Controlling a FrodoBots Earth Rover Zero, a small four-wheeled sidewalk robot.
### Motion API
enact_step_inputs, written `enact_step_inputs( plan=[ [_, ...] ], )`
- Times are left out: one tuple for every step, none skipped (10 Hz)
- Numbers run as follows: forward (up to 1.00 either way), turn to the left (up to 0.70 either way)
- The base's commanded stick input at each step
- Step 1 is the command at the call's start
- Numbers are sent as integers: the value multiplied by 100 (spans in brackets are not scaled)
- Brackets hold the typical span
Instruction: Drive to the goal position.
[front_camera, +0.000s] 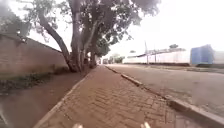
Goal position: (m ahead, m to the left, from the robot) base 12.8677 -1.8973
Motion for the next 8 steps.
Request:
enact_step_inputs(
  plan=[
    [70, 0],
    [70, 0],
    [70, 16],
    [70, 28],
    [70, 35],
    [70, 35],
    [70, 35],
    [70, 35]
  ],
)
